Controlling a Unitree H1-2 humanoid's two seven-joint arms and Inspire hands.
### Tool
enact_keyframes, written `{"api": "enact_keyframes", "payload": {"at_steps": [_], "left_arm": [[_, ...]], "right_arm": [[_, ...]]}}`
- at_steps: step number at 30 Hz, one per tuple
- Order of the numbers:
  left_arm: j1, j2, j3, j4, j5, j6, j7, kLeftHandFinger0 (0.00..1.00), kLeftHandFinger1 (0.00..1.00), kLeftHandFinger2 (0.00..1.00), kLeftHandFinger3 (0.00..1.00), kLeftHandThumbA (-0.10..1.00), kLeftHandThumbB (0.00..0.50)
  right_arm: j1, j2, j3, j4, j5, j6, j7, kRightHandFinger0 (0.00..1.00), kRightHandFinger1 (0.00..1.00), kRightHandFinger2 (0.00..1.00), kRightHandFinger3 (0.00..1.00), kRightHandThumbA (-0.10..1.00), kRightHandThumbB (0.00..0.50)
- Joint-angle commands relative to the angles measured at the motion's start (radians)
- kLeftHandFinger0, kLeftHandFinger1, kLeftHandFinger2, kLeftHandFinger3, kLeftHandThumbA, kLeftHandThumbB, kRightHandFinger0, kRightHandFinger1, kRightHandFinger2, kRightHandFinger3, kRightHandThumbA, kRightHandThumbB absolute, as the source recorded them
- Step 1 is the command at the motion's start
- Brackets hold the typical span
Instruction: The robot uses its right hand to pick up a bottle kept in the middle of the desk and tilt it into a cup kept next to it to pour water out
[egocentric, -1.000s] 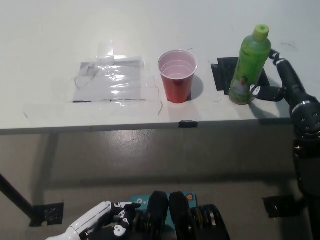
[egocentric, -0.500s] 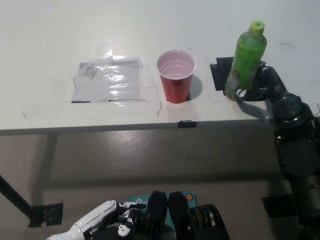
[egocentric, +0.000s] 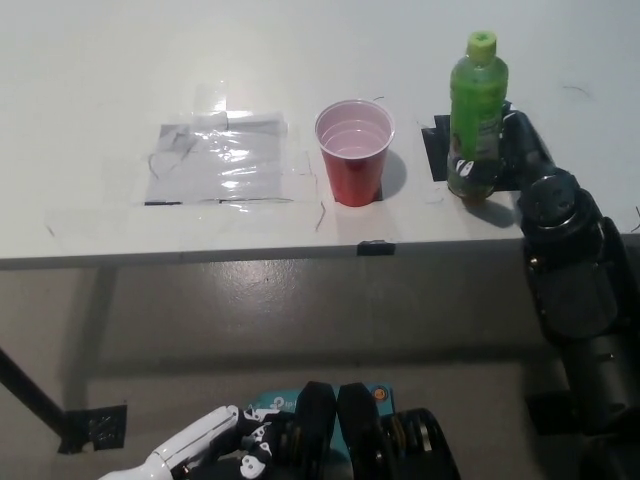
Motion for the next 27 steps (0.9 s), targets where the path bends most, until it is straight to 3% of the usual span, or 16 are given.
{"api": "enact_keyframes", "payload": {"at_steps": [1,11,22,23,25,26,27], "left_arm": [[-0.006,0.01,0.003,-0.017,0.004,0.003,-0.013,0.87,0.93,0.91,0.95,1.0,0.5],[-0.011,0.005,0.001,-0.012,0.006,0.003,-0.014,0.86,0.92,0.88,0.85,1.0,0.5],[-0.026,0.01,-0.02,-0.009,0.021,0.013,-0.018,0.85,0.91,0.87,0.84,1.0,0.5],[-0.027,0.01,-0.019,-0.014,0.018,0.022,-0.02,0.85,0.92,0.88,0.85,1.0,0.5],[-0.028,0.01,-0.019,-0.01,0.017,0.018,-0.021,0.86,0.92,0.88,0.85,1.0,0.5],[-0.025,0.012,-0.02,-0.01,0.019,0.016,-0.021,0.86,0.92,0.88,0.85,1.0,0.5],[-0.022,0.013,-0.019,-0.011,0.019,0.018,-0.02,0.87,0.93,0.88,0.86,1.0,0.5]], "right_arm": [[-0.083,0.003,-0.014,-0.011,-0.029,-0.003,-0.058,1.0,1.0,1.0,1.0,0.67,0.5],[-0.119,0.011,-0.042,0.074,-0.004,-0.003,-0.149,1.0,1.0,1.0,1.0,0.64,0.5],[-0.149,0.047,-0.031,0.075,0.075,-0.003,-0.152,1.0,1.0,1.0,1.0,0.6,0.5],[-0.149,0.052,-0.042,0.078,0.097,-0.037,-0.166,1.0,1.0,1.0,1.0,0.65,0.5],[-0.15,0.056,-0.049,0.093,0.114,-0.088,-0.205,1.0,1.0,1.0,1.0,0.61,0.5],[-0.145,0.064,-0.068,0.101,0.141,-0.15,-0.234,0.33,0.47,0.67,1.0,0.56,0.455],[-0.139,0.068,-0.07,0.104,0.149,-0.178,-0.251,0.55,0.54,0.64,1.0,0.54,0.299]]}}
